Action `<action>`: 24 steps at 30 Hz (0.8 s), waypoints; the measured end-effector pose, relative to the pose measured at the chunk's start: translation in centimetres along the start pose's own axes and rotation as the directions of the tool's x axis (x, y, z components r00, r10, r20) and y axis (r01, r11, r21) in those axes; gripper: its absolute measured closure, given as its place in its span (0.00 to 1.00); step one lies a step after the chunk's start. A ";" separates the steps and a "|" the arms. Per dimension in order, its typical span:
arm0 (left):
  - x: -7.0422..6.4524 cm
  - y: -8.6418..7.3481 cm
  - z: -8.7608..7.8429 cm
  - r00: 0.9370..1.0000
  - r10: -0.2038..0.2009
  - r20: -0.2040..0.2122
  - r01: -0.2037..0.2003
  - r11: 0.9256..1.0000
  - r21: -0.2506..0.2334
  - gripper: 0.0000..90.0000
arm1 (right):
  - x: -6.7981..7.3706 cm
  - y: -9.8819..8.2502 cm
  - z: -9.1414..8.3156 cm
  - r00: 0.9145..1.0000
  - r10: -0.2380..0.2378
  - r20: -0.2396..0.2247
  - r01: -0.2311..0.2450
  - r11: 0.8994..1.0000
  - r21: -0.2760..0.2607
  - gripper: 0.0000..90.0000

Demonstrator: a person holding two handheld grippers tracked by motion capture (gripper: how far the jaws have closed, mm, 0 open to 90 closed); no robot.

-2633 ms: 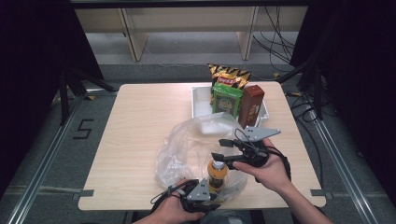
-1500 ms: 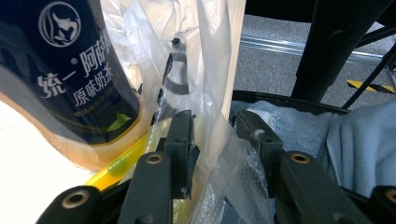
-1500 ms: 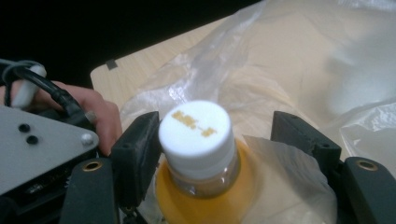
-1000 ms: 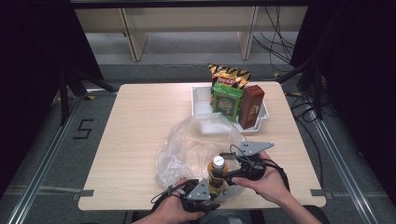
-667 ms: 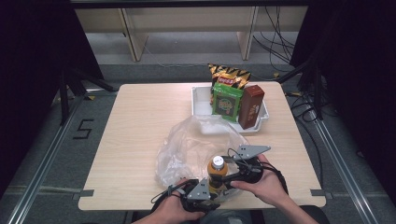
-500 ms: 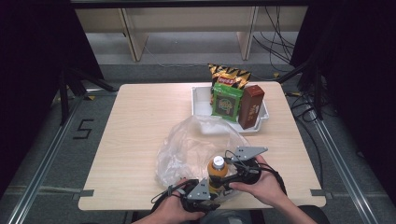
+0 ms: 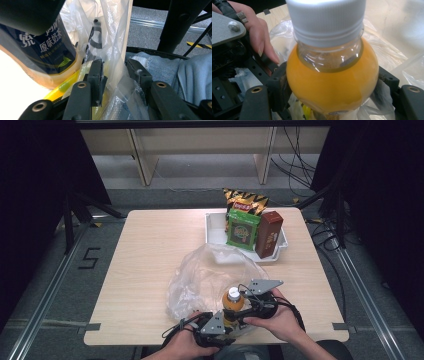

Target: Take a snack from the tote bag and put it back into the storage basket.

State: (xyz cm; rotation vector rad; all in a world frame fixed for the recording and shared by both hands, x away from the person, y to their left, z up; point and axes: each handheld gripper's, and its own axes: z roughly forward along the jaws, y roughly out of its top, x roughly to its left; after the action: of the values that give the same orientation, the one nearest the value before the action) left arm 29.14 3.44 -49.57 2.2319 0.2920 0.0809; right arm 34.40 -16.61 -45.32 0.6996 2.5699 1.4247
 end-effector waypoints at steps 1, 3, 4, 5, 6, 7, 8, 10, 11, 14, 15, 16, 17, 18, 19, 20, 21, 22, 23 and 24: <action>0.0 0.0 0.0 1.000 -0.001 0.002 0.001 1.000 0.000 0.73 | 0.0 0.0 0.0 1.000 0.002 -0.007 -0.002 1.000 0.008 0.34; 0.0 0.0 0.0 1.000 -0.001 0.001 0.001 1.000 -0.001 0.72 | 0.0 0.0 0.0 1.000 -0.005 0.003 0.005 1.000 0.000 0.34; 0.0 0.0 0.0 1.000 0.001 0.001 -0.001 1.000 -0.002 0.72 | 0.0 0.0 -0.1 1.000 0.007 0.004 -0.007 1.000 0.010 0.34; 0.0 0.0 0.0 1.000 0.001 -0.001 -0.001 1.000 -0.003 0.72 | 0.0 0.0 -0.2 1.000 0.005 0.003 -0.005 1.000 0.013 0.34; 0.0 0.0 0.0 1.000 0.002 -0.002 -0.002 1.000 -0.003 0.73 | 0.0 0.0 -0.2 1.000 0.005 0.006 -0.005 1.000 0.013 0.34; 0.0 0.0 0.0 1.000 0.002 -0.001 -0.002 1.000 -0.004 0.73 | 0.1 0.0 -0.2 1.000 0.004 0.006 -0.004 1.000 0.014 0.34; 0.0 0.0 0.0 1.000 0.003 0.001 -0.003 1.000 -0.002 0.73 | 0.1 0.0 -0.2 1.000 0.003 0.008 -0.003 1.000 0.016 0.34; 0.1 0.0 0.0 1.000 0.003 -0.004 -0.003 1.000 -0.005 0.73 | 0.1 0.0 -0.2 1.000 0.004 0.010 -0.004 1.000 0.019 0.34; 0.2 0.0 0.0 1.000 0.004 0.001 -0.004 1.000 -0.004 0.74 | 0.1 0.0 -0.2 1.000 0.001 0.011 -0.002 1.000 0.019 0.34; 0.3 0.0 -0.1 1.000 0.008 0.005 -0.008 1.000 0.005 0.75 | 0.3 0.2 -0.3 1.000 0.007 0.012 -0.007 1.000 0.008 0.34; 0.2 0.0 -0.1 1.000 -0.003 0.010 0.003 1.000 -0.005 0.75 | 0.3 0.3 -0.5 1.000 0.017 0.011 -0.017 1.000 0.013 0.34; 0.2 0.0 0.0 1.000 -0.007 0.004 0.007 1.000 -0.015 0.76 | 0.3 0.4 -0.4 1.000 0.009 0.019 -0.009 1.000 -0.004 0.34; 0.2 0.0 0.0 1.000 -0.006 0.007 0.006 1.000 -0.013 0.76 | 0.4 0.6 -0.6 1.000 0.023 0.013 -0.023 1.000 0.001 0.34; 0.3 0.0 0.0 1.000 0.003 0.013 -0.003 1.000 -0.005 0.76 | 0.4 0.7 -0.7 1.000 0.020 0.014 -0.020 1.000 -0.010 0.34; 0.3 0.0 0.0 1.000 0.006 0.016 -0.006 1.000 -0.004 0.77 | 0.4 0.9 -0.8 1.000 0.019 0.020 -0.019 1.000 -0.021 0.34; 0.3 0.0 0.0 1.000 0.009 0.019 -0.009 1.000 -0.003 0.78 | 0.4 1.1 -1.0 0.999 0.027 0.021 -0.026 0.999 -0.026 0.34; 0.3 0.0 0.0 1.000 0.012 0.014 -0.012 1.000 -0.006 0.78 | 0.4 1.3 -1.1 1.000 0.023 0.022 -0.022 0.999 -0.031 0.34; 0.4 0.0 0.0 1.000 0.016 0.021 -0.015 1.000 -0.006 0.80 | 0.3 1.4 -1.2 1.000 0.014 0.027 -0.013 0.999 -0.042 0.34; 0.4 0.0 0.0 1.000 0.008 0.018 -0.008 1.000 -0.012 0.81 | 0.4 1.6 -1.3 0.999 0.023 0.029 -0.022 0.998 -0.053 0.34; 0.4 0.0 0.0 1.000 0.005 0.015 -0.005 1.000 -0.018 0.82 | 0.5 1.8 -1.4 0.999 0.030 0.019 -0.029 0.998 -0.057 0.34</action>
State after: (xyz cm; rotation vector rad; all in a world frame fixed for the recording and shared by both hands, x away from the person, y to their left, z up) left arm 29.54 3.51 -49.57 2.2147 0.2768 0.0694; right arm 34.13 -16.62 -42.99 0.7425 2.5034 1.4852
